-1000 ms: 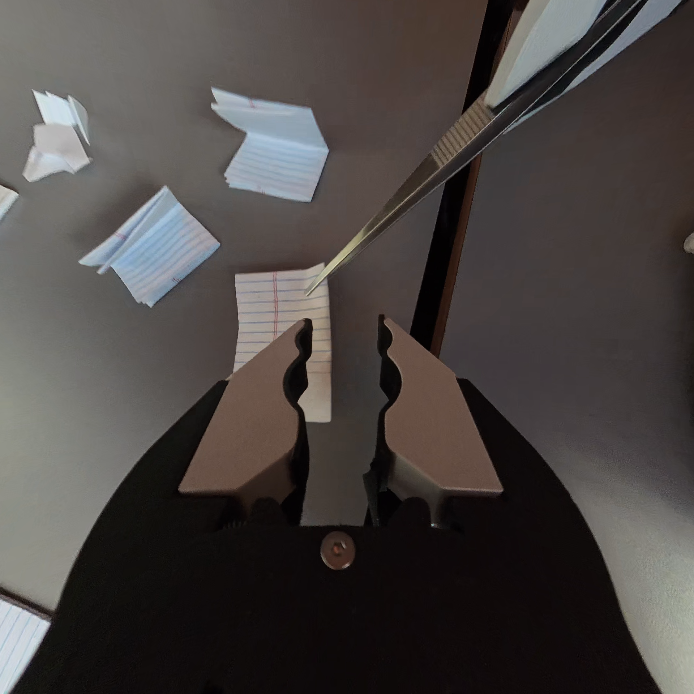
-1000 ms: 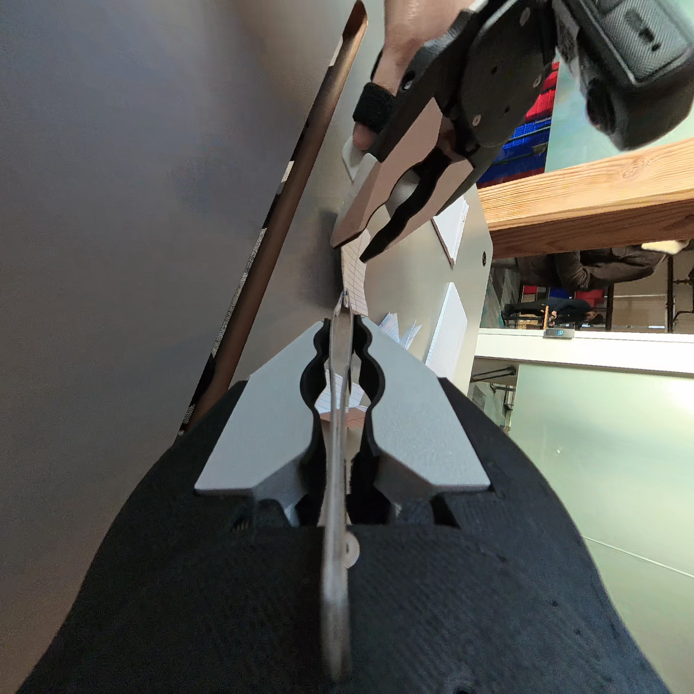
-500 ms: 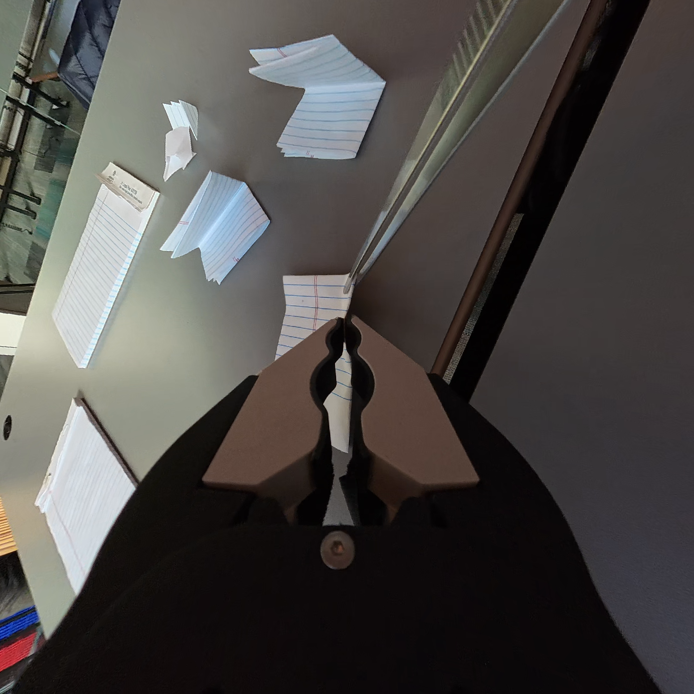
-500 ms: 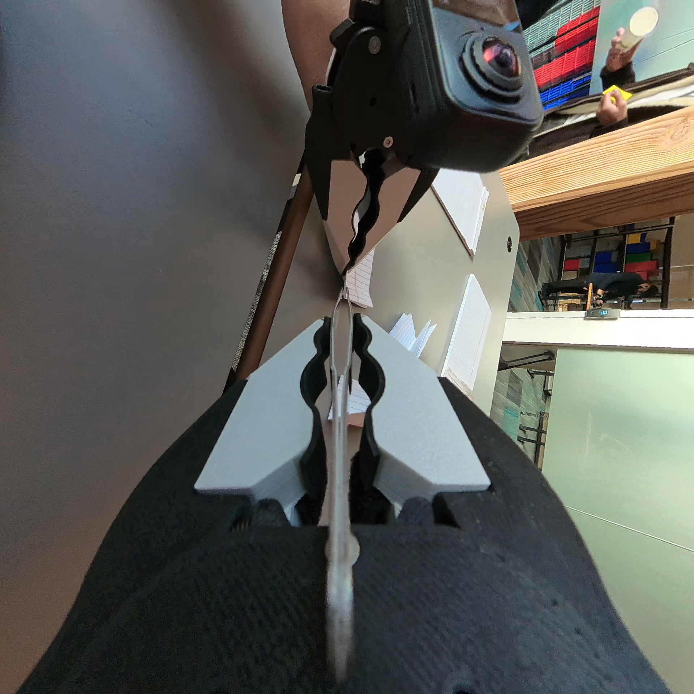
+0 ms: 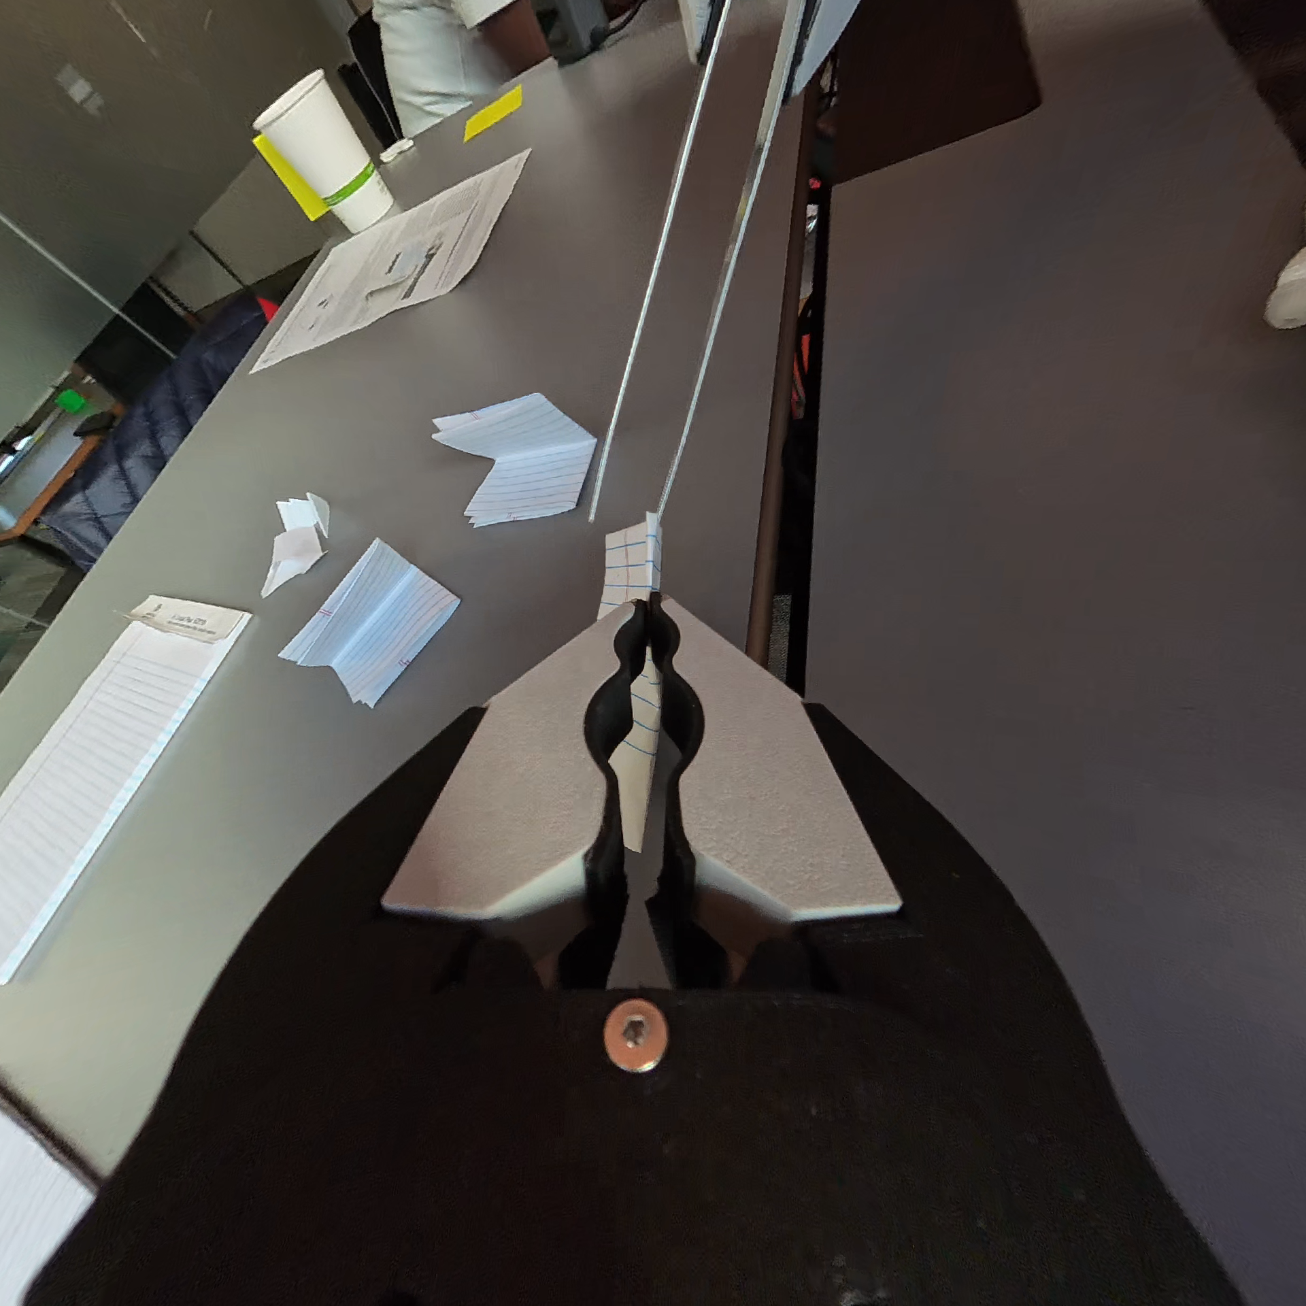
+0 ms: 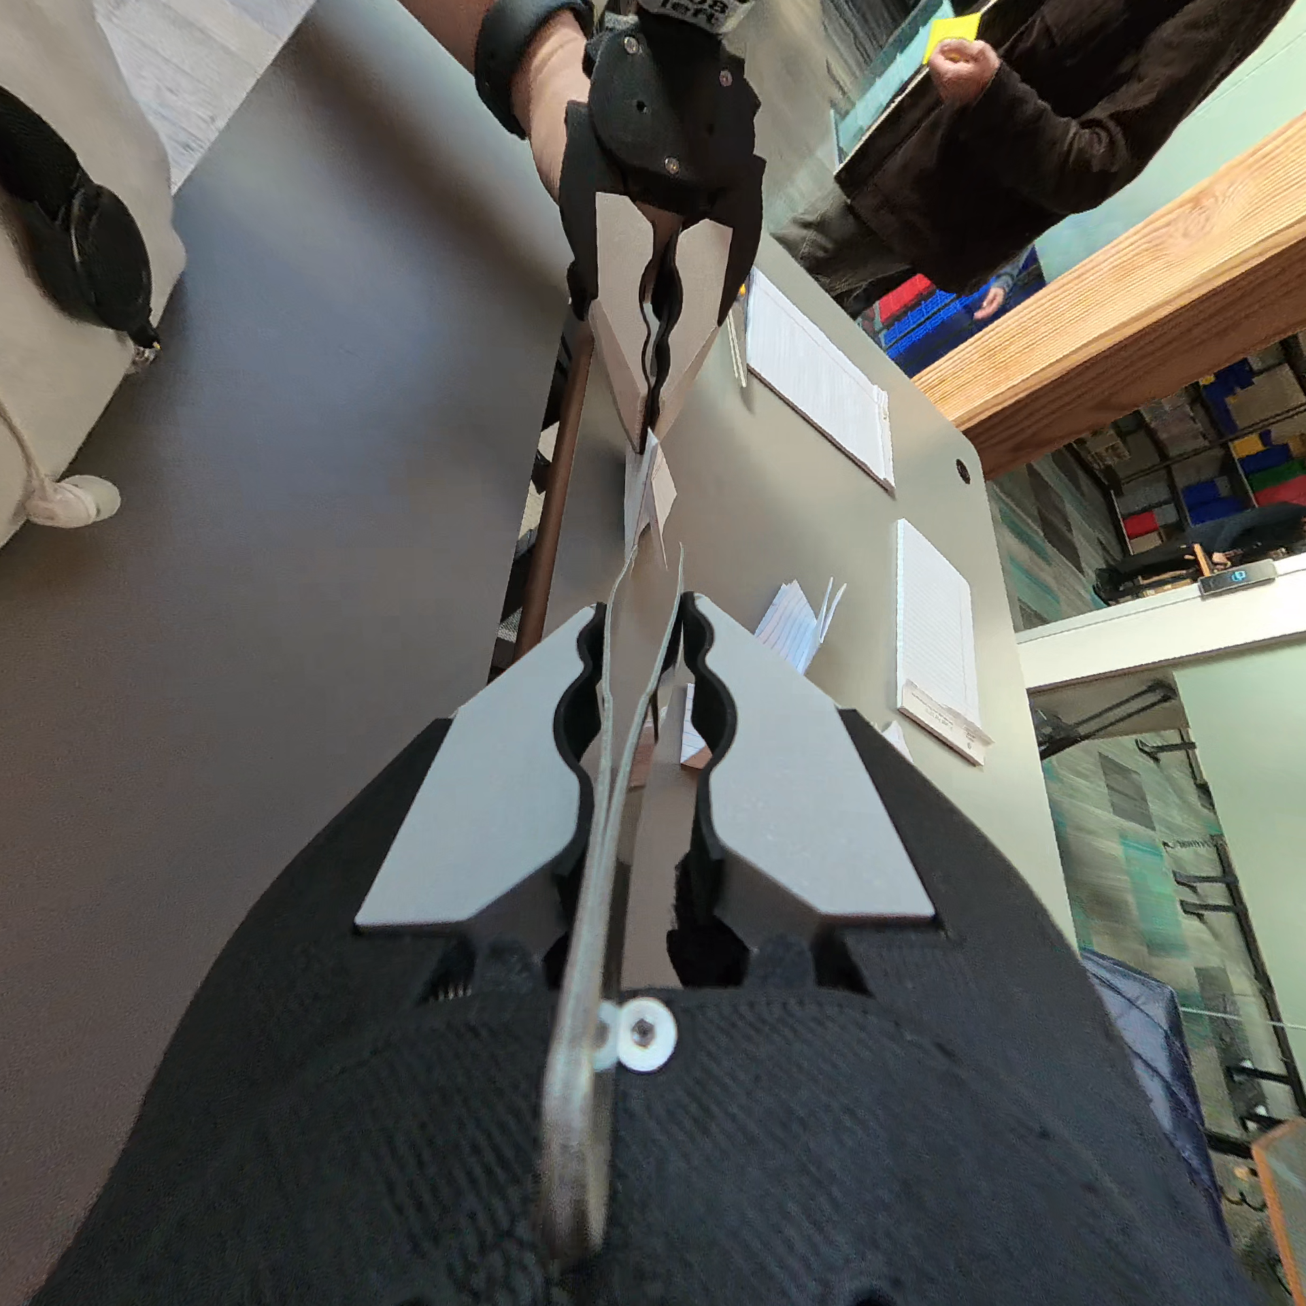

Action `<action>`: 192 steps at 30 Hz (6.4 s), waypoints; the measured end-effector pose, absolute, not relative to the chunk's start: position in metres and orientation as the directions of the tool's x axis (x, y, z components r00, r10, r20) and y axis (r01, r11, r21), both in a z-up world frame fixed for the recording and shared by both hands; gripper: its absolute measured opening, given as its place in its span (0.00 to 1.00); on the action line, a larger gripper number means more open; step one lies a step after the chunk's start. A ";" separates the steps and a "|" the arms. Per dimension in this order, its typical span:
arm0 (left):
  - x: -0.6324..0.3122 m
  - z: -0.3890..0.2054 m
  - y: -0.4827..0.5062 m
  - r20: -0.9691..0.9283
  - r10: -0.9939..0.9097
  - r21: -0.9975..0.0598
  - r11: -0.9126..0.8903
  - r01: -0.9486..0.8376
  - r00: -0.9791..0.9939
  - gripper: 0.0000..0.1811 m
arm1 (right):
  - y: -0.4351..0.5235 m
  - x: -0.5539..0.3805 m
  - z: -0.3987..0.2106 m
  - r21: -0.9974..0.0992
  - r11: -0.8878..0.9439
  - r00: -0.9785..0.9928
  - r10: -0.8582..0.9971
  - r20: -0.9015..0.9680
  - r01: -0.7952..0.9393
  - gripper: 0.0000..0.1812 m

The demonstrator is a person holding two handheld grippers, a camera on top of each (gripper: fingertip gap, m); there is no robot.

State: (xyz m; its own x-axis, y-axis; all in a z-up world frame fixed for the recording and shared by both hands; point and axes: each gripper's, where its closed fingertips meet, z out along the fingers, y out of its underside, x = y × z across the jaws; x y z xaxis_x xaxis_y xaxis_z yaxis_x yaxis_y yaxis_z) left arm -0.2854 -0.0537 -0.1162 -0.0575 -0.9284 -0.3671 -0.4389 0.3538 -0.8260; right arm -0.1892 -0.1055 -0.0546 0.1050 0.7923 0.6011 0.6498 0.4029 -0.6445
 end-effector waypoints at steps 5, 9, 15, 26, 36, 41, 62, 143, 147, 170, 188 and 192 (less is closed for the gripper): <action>-0.289 -0.114 -0.051 -0.303 -0.949 -0.876 0.312 -0.369 -0.082 0.00 | -0.102 -0.178 -0.067 -0.703 0.386 0.116 0.826 0.552 0.598 0.11; -0.290 -0.115 -0.050 -0.312 -0.945 -0.875 0.325 -0.360 -0.095 0.00 | -0.104 -0.181 -0.068 -0.741 0.372 0.142 0.838 0.527 0.559 0.11; -0.290 -0.123 -0.049 -0.351 -0.928 -0.840 0.371 -0.395 -0.123 0.00 | -0.101 -0.180 -0.066 -0.764 0.350 0.214 0.822 0.528 0.541 0.11; -0.286 -0.113 -0.053 -0.342 -0.932 -0.849 0.362 -0.384 -0.123 0.00 | -0.098 -0.196 -0.074 -0.789 0.323 0.186 0.860 0.475 0.522 0.06; -0.285 -0.128 -0.046 -0.379 -0.921 -0.742 0.246 -0.624 0.088 0.21 | -0.090 -0.199 -0.068 -0.482 0.427 0.074 0.685 0.725 0.766 0.06; -0.273 -0.149 -0.032 -0.548 -0.832 -0.616 0.328 -0.716 0.089 0.11 | -0.101 -0.213 -0.069 -0.422 0.446 -0.001 0.688 0.726 0.789 0.07; -0.286 -0.146 -0.022 0.128 -0.984 -0.800 -0.174 -0.574 0.121 0.26 | -0.052 -0.183 -0.082 -0.947 -0.257 0.306 0.933 -0.191 0.192 0.07; -0.321 -0.155 -0.046 0.568 -0.775 -0.626 -0.624 -0.468 0.275 0.00 | -0.028 -0.198 -0.078 -0.830 -0.548 0.275 0.818 -0.506 0.102 0.09; -0.324 -0.153 -0.044 0.692 -0.684 -0.537 -0.701 -0.469 0.230 0.00 | -0.015 -0.194 -0.083 -0.755 -0.655 0.281 0.729 -0.624 0.023 0.08; -0.310 -0.156 0.019 0.354 -0.934 -0.587 -0.264 -0.765 0.050 0.15 | 0.009 -0.192 -0.105 -0.659 -0.752 0.348 0.612 -0.710 -0.024 0.08; -0.307 -0.159 0.019 0.293 -0.954 -0.629 -0.244 -0.738 0.066 0.09 | 0.004 -0.192 -0.102 -0.709 -0.705 0.412 0.650 -0.639 0.012 0.08; -0.307 -0.160 0.021 0.236 -0.970 -0.621 -0.195 -0.759 0.057 0.06 | 0.002 -0.189 -0.099 -0.731 -0.682 0.436 0.663 -0.608 0.016 0.09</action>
State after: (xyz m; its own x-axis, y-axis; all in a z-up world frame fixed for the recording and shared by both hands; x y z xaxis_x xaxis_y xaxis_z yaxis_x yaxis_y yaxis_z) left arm -0.3068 0.0212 -0.1604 0.0567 -0.9702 0.2356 -0.7591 -0.1952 -0.6211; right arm -0.1889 0.0016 -0.0992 0.4363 0.6630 -0.6083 0.0163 -0.6818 -0.7314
